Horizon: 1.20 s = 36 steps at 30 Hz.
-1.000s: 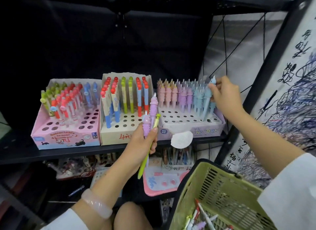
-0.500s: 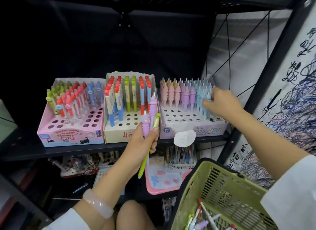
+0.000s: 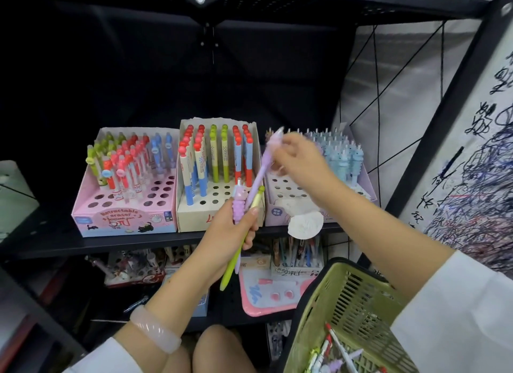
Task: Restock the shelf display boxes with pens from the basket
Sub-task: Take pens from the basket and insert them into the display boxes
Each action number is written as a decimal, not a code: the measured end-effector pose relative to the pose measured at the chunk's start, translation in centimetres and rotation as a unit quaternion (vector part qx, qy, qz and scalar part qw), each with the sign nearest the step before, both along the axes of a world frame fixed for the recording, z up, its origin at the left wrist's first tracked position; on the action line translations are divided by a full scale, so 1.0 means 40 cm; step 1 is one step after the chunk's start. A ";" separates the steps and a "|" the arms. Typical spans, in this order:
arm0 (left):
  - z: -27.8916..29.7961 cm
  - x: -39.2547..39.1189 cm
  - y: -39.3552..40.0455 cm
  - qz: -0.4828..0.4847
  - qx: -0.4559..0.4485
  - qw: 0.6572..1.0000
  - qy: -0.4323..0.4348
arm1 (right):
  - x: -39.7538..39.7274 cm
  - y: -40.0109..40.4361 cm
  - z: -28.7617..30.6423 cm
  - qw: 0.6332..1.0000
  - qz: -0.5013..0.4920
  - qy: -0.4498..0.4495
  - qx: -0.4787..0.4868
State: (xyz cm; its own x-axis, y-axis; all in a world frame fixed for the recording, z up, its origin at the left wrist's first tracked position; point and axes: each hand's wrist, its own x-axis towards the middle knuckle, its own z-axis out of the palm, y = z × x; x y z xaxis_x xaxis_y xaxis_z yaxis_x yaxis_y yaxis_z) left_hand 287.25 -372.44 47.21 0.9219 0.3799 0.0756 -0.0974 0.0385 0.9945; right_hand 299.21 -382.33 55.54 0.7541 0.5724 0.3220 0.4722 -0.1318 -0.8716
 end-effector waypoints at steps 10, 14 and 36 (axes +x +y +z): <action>-0.007 0.000 0.024 0.080 0.020 0.996 0.046 | 0.161 -0.081 0.022 0.920 -0.236 -0.252 -0.185; -0.008 0.000 0.025 0.080 0.015 0.995 0.049 | 0.171 -0.084 0.019 0.913 -0.233 -0.257 -0.214; -0.012 -0.006 0.019 0.044 0.042 0.998 0.006 | 0.095 -0.048 -0.007 0.874 -0.225 -0.298 -0.313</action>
